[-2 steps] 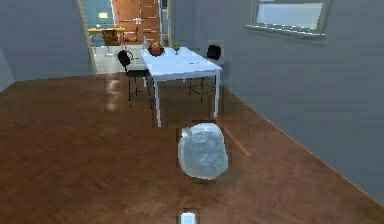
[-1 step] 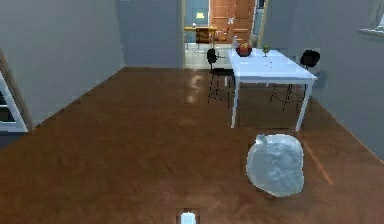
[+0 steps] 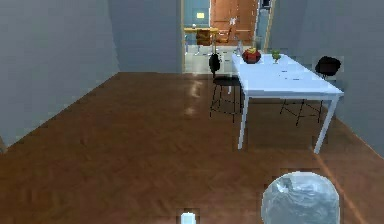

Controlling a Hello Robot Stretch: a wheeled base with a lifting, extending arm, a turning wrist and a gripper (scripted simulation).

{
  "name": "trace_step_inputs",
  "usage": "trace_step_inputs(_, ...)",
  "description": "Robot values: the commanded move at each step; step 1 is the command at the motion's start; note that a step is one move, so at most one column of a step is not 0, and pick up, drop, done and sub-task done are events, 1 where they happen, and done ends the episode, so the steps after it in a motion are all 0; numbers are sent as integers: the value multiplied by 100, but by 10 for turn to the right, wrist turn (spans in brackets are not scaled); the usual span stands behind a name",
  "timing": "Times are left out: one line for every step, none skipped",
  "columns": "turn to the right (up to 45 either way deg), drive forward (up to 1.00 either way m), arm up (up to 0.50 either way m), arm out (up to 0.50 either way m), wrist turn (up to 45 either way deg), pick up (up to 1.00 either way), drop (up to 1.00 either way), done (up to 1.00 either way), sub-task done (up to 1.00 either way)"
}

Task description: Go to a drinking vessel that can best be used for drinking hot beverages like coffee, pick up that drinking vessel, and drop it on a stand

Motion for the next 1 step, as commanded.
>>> trace_step_inputs(-30,0,0,0,0,0,0,0,0)
